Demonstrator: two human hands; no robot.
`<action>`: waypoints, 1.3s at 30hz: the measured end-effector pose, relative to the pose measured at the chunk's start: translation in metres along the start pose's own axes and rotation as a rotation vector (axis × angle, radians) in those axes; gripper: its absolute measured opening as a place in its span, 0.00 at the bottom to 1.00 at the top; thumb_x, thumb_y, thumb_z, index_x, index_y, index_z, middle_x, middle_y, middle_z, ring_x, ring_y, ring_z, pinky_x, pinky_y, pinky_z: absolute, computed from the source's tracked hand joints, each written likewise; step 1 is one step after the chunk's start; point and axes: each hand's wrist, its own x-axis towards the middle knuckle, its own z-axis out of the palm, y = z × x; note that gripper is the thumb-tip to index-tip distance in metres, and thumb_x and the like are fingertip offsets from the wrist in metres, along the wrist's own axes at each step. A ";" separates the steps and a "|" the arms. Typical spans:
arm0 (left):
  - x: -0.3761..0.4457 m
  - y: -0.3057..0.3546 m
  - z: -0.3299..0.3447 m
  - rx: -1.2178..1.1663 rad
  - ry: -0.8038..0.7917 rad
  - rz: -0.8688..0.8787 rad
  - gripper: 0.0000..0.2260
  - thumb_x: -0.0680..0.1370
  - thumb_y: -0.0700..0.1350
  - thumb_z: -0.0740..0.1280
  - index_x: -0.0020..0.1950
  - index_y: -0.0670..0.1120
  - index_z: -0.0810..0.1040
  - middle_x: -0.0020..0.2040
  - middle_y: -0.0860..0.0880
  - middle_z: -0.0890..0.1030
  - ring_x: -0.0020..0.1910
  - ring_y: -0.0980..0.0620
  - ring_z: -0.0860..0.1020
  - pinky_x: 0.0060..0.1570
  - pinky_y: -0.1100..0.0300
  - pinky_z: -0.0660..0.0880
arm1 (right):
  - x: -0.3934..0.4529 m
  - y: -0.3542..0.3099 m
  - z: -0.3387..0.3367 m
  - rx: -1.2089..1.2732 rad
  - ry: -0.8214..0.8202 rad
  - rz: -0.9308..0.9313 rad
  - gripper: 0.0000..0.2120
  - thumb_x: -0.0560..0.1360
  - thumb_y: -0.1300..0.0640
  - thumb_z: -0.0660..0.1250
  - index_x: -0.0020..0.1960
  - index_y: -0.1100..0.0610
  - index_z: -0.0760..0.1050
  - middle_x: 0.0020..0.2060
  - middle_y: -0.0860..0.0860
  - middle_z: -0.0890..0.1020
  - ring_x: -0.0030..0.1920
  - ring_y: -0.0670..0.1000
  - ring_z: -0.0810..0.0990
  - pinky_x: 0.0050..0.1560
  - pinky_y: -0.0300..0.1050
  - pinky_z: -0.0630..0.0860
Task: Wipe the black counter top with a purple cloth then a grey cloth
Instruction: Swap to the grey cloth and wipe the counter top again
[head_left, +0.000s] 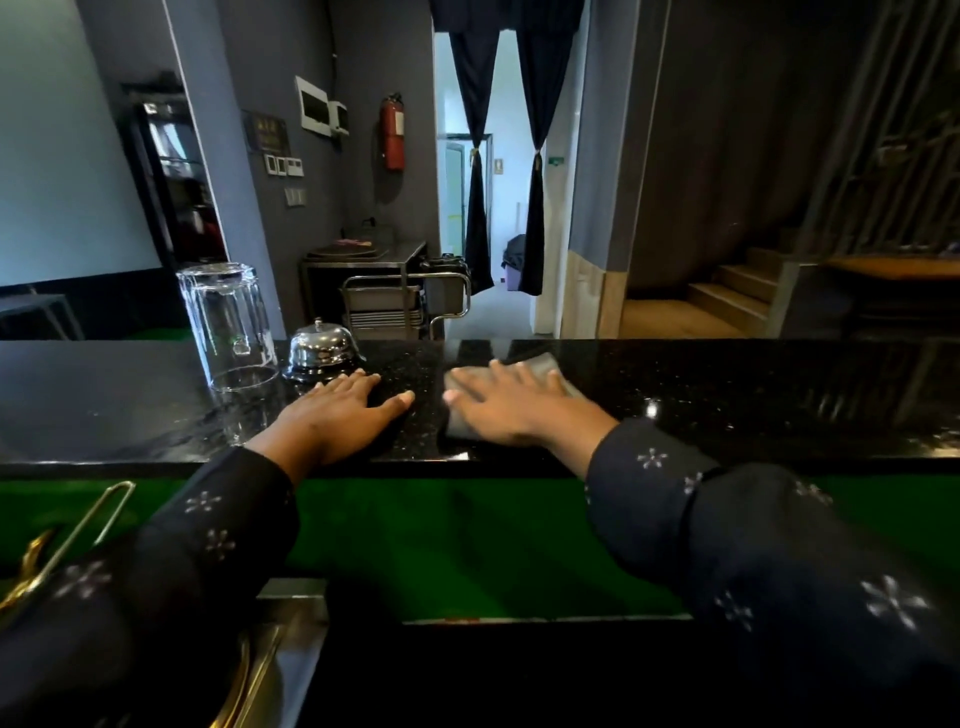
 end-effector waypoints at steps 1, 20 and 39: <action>0.000 -0.001 0.000 0.006 -0.005 0.005 0.35 0.77 0.68 0.47 0.78 0.49 0.52 0.79 0.48 0.51 0.77 0.50 0.50 0.74 0.52 0.47 | -0.011 0.000 0.003 0.003 -0.001 -0.026 0.28 0.77 0.32 0.40 0.76 0.36 0.44 0.79 0.51 0.44 0.78 0.59 0.42 0.72 0.67 0.37; 0.008 -0.005 0.006 0.023 0.009 0.022 0.35 0.77 0.67 0.46 0.78 0.47 0.51 0.79 0.46 0.50 0.77 0.49 0.50 0.75 0.51 0.46 | -0.032 -0.001 0.000 -0.002 0.043 0.180 0.28 0.78 0.34 0.41 0.77 0.38 0.44 0.79 0.54 0.44 0.77 0.63 0.43 0.71 0.70 0.38; 0.011 -0.011 0.009 0.000 0.019 0.072 0.34 0.79 0.65 0.45 0.78 0.46 0.50 0.79 0.46 0.49 0.78 0.48 0.48 0.74 0.51 0.44 | -0.017 0.000 -0.002 0.018 0.055 0.250 0.29 0.78 0.33 0.40 0.77 0.38 0.44 0.79 0.54 0.44 0.77 0.62 0.43 0.71 0.69 0.37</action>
